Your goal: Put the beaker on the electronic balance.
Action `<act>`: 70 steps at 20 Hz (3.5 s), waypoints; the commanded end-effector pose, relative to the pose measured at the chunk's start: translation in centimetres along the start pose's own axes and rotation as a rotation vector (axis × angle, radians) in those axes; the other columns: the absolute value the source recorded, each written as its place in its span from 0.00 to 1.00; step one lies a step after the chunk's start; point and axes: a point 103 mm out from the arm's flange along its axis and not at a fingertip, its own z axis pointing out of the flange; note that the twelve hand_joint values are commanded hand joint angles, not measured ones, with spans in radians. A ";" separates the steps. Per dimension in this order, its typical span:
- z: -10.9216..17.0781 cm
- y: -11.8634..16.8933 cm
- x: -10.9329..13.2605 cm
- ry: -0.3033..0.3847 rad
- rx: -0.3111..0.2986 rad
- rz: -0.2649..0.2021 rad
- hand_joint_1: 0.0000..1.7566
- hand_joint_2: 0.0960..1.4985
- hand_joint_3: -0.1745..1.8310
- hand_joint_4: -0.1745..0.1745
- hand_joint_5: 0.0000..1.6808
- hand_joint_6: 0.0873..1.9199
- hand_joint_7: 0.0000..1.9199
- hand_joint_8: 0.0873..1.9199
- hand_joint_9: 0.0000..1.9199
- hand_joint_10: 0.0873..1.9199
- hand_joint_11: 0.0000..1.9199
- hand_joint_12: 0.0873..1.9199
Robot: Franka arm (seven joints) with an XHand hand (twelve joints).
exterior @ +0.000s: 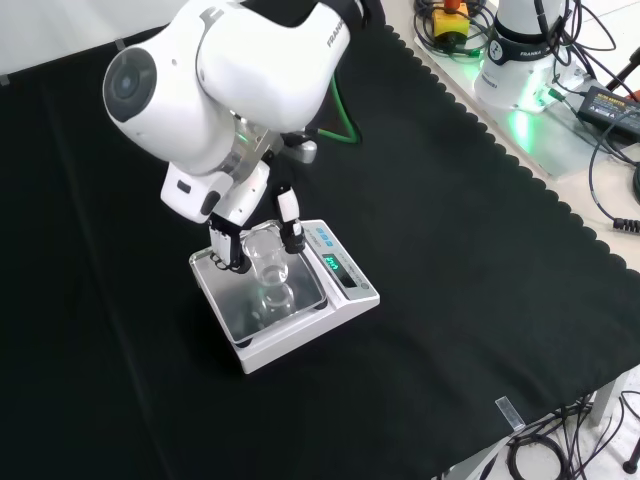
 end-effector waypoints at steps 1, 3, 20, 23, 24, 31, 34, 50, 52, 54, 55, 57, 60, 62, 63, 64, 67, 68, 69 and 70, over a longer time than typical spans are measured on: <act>0.7 1.0 -0.5 -0.025 0.013 0.022 0.66 0.70 0.10 0.00 0.60 0.48 0.58 0.41 0.78 0.16 0.84 0.19; 0.7 1.2 -0.9 -0.034 0.014 0.033 0.66 0.70 0.10 0.00 0.60 0.48 0.58 0.41 0.78 0.16 0.84 0.19; 1.3 2.2 -2.4 -0.052 -0.001 0.106 0.66 0.70 0.10 0.00 0.60 0.48 0.58 0.41 0.78 0.17 0.84 0.19; 1.3 2.2 -2.5 -0.051 -0.005 0.110 0.66 0.70 0.10 0.00 0.60 0.48 0.58 0.41 0.77 0.17 0.84 0.19; 1.3 2.2 -2.5 -0.050 -0.004 0.112 0.66 0.70 0.10 0.00 0.60 0.48 0.58 0.41 0.77 0.17 0.84 0.19; 1.1 2.3 -2.6 -0.042 -0.001 0.118 0.64 0.71 0.10 0.17 0.59 0.49 0.57 0.41 0.76 0.17 0.88 0.21; 0.9 2.3 -2.5 -0.048 0.003 0.123 0.62 0.67 0.08 0.03 0.51 0.46 0.55 0.41 0.76 0.17 0.88 0.21; 1.3 2.7 -2.5 -0.050 0.019 0.143 0.57 0.68 0.00 0.00 0.42 0.45 0.48 0.44 0.76 0.11 0.83 0.26; 1.4 2.8 -2.5 -0.054 0.020 0.143 0.56 0.68 0.00 0.00 0.42 0.45 0.48 0.44 0.76 0.11 0.83 0.26; 1.3 2.8 -2.4 -0.052 0.019 0.146 0.56 0.67 0.00 0.00 0.42 0.45 0.48 0.44 0.76 0.11 0.82 0.26; 1.4 2.7 -2.4 -0.055 0.015 0.147 0.56 0.67 0.00 0.01 0.42 0.45 0.48 0.44 0.76 0.11 0.82 0.26; 1.4 2.8 -2.3 -0.059 0.015 0.149 0.55 0.67 0.00 0.01 0.41 0.45 0.48 0.44 0.75 0.11 0.82 0.26; 1.3 2.7 -2.3 -0.058 0.019 0.150 0.54 0.66 0.00 0.02 0.40 0.45 0.47 0.44 0.75 0.10 0.81 0.26; 1.2 2.7 -2.2 -0.052 0.024 0.151 0.53 0.66 0.00 0.03 0.38 0.45 0.46 0.44 0.74 0.10 0.81 0.27; 1.2 2.8 -2.2 -0.050 0.026 0.150 0.52 0.66 0.00 0.04 0.36 0.46 0.46 0.44 0.73 0.10 0.80 0.27; 1.1 2.8 -2.2 -0.046 0.027 0.149 0.51 0.65 0.00 0.05 0.33 0.47 0.44 0.45 0.72 0.11 0.79 0.28; 1.1 2.7 -2.3 -0.036 0.025 0.151 0.46 0.63 0.00 0.09 0.24 0.45 0.40 0.47 0.66 0.14 0.73 0.34; 1.1 2.7 -2.4 -0.035 0.024 0.151 0.44 0.62 0.00 0.10 0.22 0.44 0.38 0.48 0.64 0.17 0.71 0.36; 1.0 2.6 -2.4 -0.031 0.025 0.154 0.42 0.61 0.00 0.11 0.21 0.42 0.36 0.48 0.61 0.19 0.69 0.38; 1.0 2.6 -2.5 -0.027 0.026 0.156 0.41 0.60 0.00 0.12 0.20 0.41 0.35 0.49 0.59 0.22 0.67 0.39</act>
